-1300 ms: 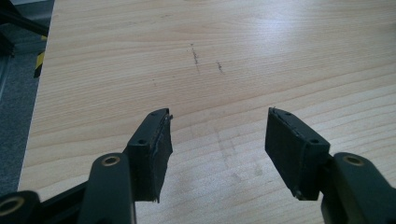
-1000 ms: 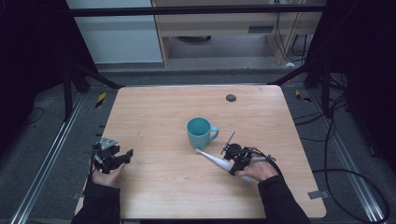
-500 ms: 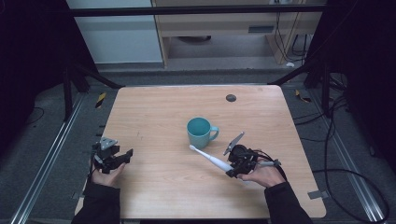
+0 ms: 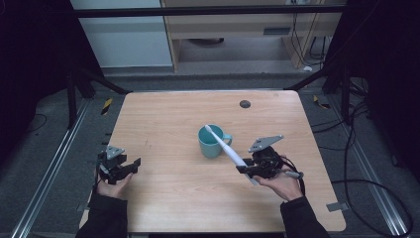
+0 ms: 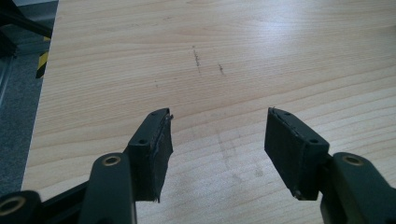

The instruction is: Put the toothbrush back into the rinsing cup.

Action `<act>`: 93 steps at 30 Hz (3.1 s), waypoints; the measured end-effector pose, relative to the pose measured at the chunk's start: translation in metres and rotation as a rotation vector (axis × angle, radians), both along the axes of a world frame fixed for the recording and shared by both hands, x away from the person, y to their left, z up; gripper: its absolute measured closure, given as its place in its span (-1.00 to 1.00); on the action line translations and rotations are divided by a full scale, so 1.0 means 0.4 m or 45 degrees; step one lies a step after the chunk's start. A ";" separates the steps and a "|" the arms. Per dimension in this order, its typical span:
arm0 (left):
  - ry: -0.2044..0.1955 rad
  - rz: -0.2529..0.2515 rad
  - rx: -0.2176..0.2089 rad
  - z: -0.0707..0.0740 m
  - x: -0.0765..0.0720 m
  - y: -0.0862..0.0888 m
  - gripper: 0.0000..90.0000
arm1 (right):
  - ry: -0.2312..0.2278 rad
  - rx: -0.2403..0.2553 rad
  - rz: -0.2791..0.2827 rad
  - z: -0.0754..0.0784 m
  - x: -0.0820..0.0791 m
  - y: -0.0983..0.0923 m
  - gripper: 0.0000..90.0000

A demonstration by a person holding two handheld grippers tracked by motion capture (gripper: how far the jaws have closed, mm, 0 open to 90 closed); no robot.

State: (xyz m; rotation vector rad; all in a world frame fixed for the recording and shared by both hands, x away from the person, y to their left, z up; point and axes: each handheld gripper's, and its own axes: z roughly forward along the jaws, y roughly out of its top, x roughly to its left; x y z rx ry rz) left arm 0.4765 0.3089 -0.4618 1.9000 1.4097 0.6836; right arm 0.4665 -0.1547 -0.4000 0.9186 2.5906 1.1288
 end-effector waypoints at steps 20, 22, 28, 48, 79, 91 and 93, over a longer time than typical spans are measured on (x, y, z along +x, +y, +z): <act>-0.011 0.005 -0.003 0.002 -0.001 0.002 -0.10 | -0.215 0.316 -0.293 0.065 0.048 -0.007 0.47; -0.011 0.006 -0.003 0.002 -0.001 0.002 -0.09 | -0.231 0.326 -0.312 0.065 0.058 0.001 0.47; -0.014 0.008 -0.005 0.002 -0.001 0.002 -0.09 | -0.301 0.367 -0.373 0.068 0.087 0.031 0.47; -0.024 0.012 -0.010 0.004 -0.001 0.006 -0.09 | -0.378 0.500 -0.458 0.039 0.186 0.148 0.47; -0.024 0.017 -0.018 0.005 -0.001 0.009 -0.09 | -0.375 0.418 -0.520 -0.057 0.236 0.256 0.47; -0.026 0.013 -0.018 0.005 -0.001 0.007 -0.09 | -0.362 0.353 -0.561 -0.089 0.225 0.286 0.47; -0.025 0.012 -0.017 0.005 -0.001 0.008 -0.09 | -0.351 0.325 -0.558 -0.092 0.224 0.289 0.46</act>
